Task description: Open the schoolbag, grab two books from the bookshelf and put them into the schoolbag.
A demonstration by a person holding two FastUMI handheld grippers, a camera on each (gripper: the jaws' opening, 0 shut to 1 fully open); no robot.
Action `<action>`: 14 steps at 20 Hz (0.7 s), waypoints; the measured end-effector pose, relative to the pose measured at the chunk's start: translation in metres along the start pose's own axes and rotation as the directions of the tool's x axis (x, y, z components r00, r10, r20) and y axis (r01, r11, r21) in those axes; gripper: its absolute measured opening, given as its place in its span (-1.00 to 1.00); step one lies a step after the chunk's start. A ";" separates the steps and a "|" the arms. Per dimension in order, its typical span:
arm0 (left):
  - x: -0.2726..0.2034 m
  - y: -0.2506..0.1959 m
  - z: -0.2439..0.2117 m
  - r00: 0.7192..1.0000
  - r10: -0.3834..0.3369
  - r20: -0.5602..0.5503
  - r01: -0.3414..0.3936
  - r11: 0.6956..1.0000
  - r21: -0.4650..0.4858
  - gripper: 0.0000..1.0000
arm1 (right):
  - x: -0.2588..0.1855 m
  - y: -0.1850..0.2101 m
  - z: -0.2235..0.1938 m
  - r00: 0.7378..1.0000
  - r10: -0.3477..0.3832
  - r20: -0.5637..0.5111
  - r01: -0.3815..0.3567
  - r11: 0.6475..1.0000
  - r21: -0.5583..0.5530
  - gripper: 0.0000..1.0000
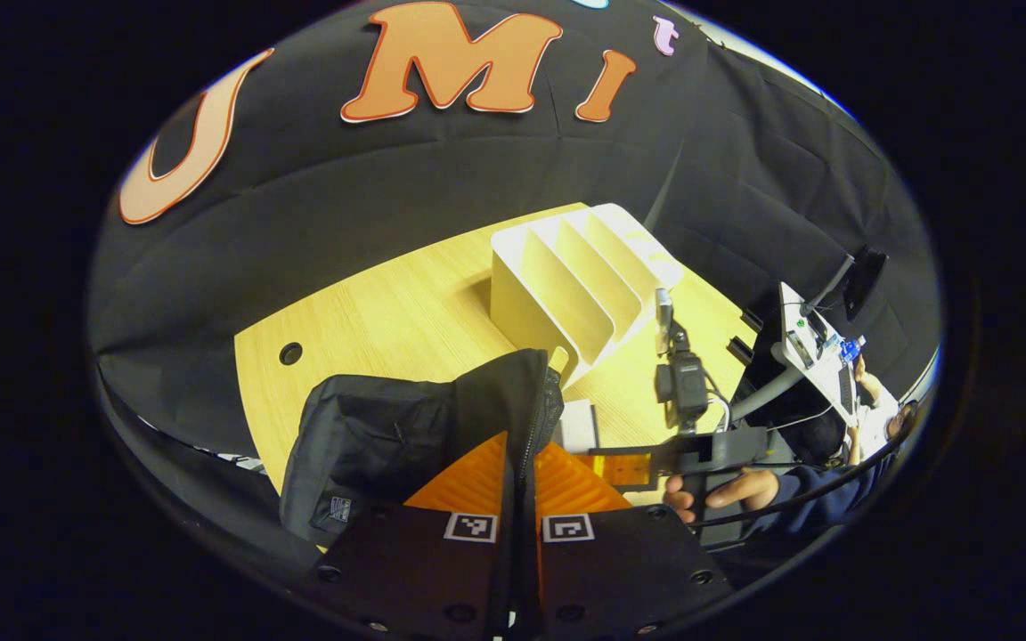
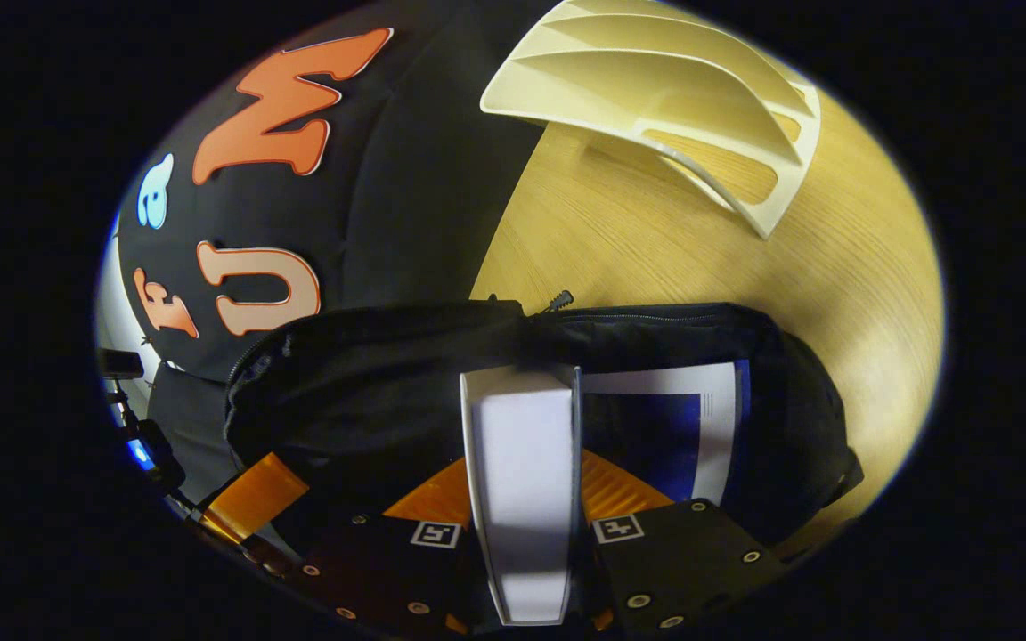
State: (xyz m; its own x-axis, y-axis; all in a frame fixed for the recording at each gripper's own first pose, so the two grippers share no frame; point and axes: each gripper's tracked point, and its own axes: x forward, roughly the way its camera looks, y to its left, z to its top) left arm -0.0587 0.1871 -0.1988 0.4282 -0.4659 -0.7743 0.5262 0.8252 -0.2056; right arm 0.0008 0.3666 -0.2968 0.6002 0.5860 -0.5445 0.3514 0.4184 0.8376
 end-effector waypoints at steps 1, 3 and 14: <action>0.001 -0.004 -0.002 1.000 -0.010 0.000 0.010 1.000 -0.006 -0.91 | 0.005 -0.001 -0.003 1.000 0.004 -0.003 -0.004 1.000 0.008 -0.21; 0.003 -0.007 -0.002 1.000 -0.020 0.004 0.020 1.000 -0.003 -0.91 | 0.017 -0.011 -0.010 0.999 -0.031 -0.022 0.031 1.000 0.002 -0.21; 0.007 0.005 -0.010 0.997 0.074 0.014 -0.074 0.997 -0.018 -0.87 | -0.058 -0.036 0.033 0.968 -0.252 0.006 0.245 0.932 -0.266 0.93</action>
State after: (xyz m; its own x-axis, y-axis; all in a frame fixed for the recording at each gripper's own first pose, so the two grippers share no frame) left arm -0.0608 0.1912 -0.2112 0.4764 -0.4080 -0.7788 0.4798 0.8629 -0.1585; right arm -0.0230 0.2948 -0.2941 0.4965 0.4571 -0.7379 0.2835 0.7181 0.6356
